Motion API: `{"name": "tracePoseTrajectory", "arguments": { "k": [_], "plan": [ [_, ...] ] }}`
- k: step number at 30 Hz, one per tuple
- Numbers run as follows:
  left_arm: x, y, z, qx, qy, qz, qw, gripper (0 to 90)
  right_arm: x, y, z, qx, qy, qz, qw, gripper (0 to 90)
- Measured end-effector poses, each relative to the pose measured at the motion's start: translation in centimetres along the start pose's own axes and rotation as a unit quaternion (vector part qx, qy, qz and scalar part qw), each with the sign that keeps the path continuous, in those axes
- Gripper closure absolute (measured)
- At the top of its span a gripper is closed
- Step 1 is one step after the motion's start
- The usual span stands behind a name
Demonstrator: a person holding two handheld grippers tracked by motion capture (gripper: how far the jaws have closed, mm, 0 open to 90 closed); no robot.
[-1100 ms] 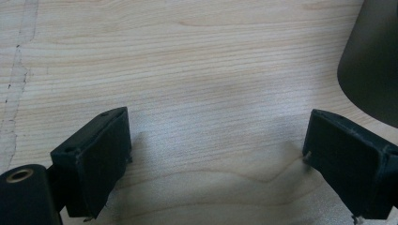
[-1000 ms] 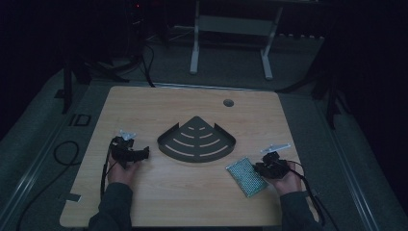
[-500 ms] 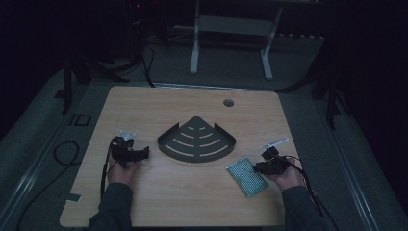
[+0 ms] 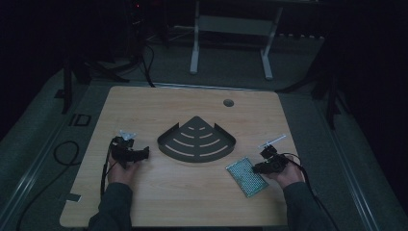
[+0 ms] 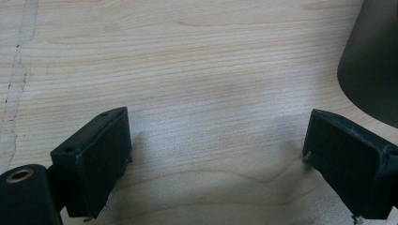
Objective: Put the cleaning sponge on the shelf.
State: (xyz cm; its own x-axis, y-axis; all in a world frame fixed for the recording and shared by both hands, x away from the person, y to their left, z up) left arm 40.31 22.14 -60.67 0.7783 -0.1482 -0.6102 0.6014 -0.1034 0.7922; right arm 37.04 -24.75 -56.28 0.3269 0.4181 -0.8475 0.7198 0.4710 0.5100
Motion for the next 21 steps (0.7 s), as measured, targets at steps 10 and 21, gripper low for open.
{"name": "tracePoseTrajectory", "arguments": {
  "k": [10, 21],
  "plan": [
    [0.0, 0.0, 0.0, 0.0, 0.0, 0.0, 1.0, 8.6, 0.46, 0.05, 0.39, 0.011, 0.011, -0.021, 0.9996, 74.0],
    [0.0, 0.0, 0.0, 0.0, 0.0, 0.0, 1.0, 8.6, 0.77, 0.22, 0.62, 0.021, 0.039, -0.051, 0.9977, 79.2]
  ]
}}
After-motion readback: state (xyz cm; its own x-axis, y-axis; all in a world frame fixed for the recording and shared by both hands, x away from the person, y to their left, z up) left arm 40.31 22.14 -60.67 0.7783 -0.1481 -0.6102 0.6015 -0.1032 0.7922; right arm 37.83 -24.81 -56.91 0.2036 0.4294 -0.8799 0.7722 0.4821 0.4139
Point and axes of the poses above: each handheld gripper's, and its own axes: x roughly forward along the jaws, y roughly out of its top, z roughly to its right, the point moved 6 cm from there along x, roughly forward along the jaws, and after that the axes turned 8 degrees about z, right-handed, at the moved point
